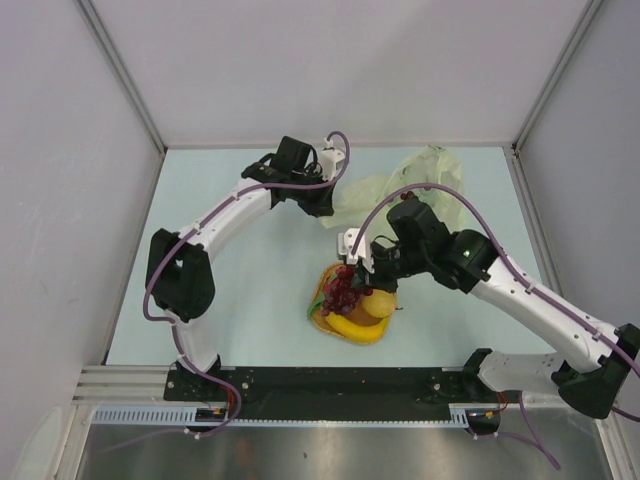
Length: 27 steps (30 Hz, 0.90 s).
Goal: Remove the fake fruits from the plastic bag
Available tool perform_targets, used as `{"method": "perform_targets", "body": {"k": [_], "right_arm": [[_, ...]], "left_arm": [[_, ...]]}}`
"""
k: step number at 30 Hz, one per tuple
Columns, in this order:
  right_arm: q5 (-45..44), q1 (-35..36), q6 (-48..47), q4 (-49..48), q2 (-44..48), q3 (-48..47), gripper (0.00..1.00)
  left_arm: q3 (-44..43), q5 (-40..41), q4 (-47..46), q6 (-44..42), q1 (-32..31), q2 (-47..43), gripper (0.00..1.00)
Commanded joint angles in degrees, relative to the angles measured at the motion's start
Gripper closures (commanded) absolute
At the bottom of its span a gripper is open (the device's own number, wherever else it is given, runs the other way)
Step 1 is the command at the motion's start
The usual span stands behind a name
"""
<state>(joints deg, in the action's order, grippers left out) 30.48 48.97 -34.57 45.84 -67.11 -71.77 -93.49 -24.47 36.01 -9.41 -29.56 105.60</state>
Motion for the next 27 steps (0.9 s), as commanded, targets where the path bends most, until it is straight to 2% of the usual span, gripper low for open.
{"method": "perform_targets", "body": {"k": [1, 18, 27], "right_arm": [[0.5, 0.2, -0.8, 0.2, -1.1, 0.7, 1.0], [-1.6, -0.1, -1.4, 0.3, -4.4, 4.2, 1.0], [0.2, 0.2, 0.8, 0.5, -4.6, 5.0, 1.0]], "left_arm": [[-0.4, -1.7, -1.5, 1.1, -0.1, -2.3, 1.0], [-0.3, -1.7, -0.8, 0.6, -0.1, -2.5, 0.99], [0.2, -2.3, -0.6, 0.8, -0.2, -2.6, 1.0]]}}
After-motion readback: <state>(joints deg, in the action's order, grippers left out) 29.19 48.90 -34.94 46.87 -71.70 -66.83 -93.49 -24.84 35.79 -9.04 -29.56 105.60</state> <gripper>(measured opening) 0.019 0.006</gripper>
